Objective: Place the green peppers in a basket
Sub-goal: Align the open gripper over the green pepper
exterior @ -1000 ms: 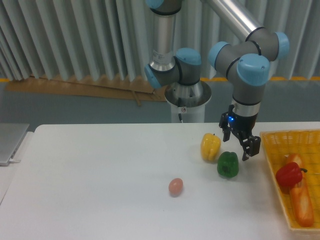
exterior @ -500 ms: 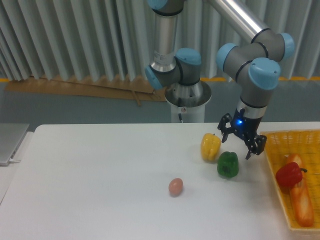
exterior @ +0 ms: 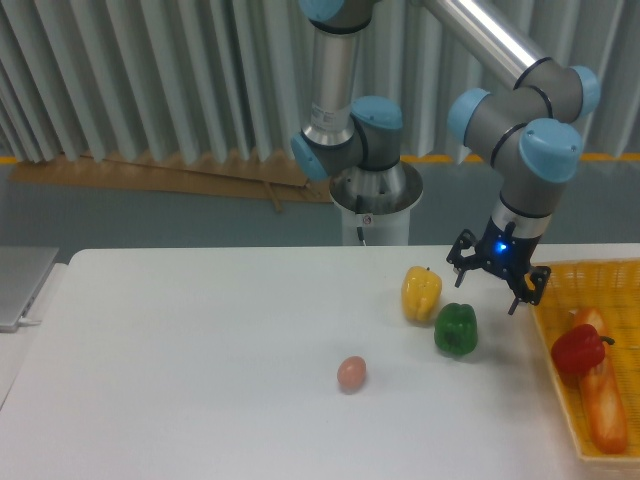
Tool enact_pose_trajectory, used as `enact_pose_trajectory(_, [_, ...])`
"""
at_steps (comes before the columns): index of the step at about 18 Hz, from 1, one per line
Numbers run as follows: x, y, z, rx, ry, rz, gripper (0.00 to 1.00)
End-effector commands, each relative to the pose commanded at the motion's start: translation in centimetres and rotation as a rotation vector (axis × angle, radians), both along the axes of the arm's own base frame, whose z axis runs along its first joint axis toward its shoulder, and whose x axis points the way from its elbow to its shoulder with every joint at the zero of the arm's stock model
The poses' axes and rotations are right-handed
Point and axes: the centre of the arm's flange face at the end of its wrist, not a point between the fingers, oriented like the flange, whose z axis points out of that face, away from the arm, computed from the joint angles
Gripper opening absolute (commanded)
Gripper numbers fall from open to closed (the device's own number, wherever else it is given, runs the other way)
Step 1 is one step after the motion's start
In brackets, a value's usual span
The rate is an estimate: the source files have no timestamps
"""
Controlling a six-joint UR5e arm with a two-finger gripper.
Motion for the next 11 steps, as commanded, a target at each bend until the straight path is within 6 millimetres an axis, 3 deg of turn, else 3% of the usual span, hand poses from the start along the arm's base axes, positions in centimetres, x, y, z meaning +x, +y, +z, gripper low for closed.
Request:
enact_pose_trajectory(4, [1.5,1.7,-0.4,-0.025,0.006,-0.050,1.00])
enact_pose_trajectory(11, [1.3,2.3,-1.1,-0.016,0.009,-0.143,1.00])
